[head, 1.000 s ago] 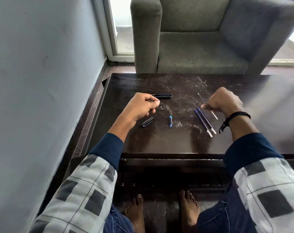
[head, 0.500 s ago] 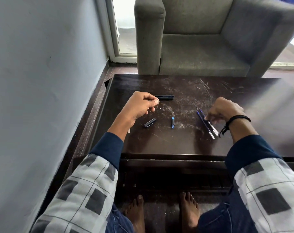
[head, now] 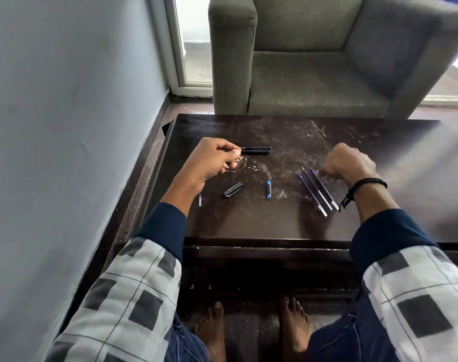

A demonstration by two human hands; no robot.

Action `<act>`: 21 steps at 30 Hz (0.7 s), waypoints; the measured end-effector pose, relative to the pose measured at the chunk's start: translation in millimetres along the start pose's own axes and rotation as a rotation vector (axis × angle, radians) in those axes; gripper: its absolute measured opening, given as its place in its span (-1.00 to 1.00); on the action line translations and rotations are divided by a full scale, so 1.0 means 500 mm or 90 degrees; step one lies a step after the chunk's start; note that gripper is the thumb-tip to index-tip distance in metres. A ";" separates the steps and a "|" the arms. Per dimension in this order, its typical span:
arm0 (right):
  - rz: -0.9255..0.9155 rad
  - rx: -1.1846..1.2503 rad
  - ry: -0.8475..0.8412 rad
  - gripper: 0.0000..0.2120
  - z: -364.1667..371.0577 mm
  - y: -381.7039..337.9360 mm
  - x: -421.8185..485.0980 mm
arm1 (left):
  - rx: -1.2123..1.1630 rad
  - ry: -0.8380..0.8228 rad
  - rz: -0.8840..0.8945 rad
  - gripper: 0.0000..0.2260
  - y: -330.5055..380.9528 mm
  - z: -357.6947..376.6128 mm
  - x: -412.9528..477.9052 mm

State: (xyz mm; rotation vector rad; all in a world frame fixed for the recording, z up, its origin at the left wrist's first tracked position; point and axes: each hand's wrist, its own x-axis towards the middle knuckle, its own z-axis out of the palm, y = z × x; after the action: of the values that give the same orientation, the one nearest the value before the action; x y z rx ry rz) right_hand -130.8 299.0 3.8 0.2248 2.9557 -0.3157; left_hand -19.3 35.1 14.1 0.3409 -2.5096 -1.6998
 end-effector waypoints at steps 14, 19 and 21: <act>-0.693 0.015 0.001 -0.71 0.131 -0.205 -0.197 | 0.069 0.114 -0.020 -0.86 -0.040 -0.102 0.016; -0.745 -0.045 0.051 -0.62 0.175 -0.218 -0.218 | 0.086 0.114 -0.021 -0.87 -0.038 -0.098 0.019; -0.742 -0.064 0.048 -0.63 0.185 -0.221 -0.225 | 0.089 0.114 -0.023 -0.87 -0.038 -0.096 0.019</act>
State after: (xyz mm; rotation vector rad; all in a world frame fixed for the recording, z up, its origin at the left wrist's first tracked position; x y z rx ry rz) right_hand -26.4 156.9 -44.0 -1.5342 2.7816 -0.2630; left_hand -16.4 -17.4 14.3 0.5276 -2.5086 -1.4383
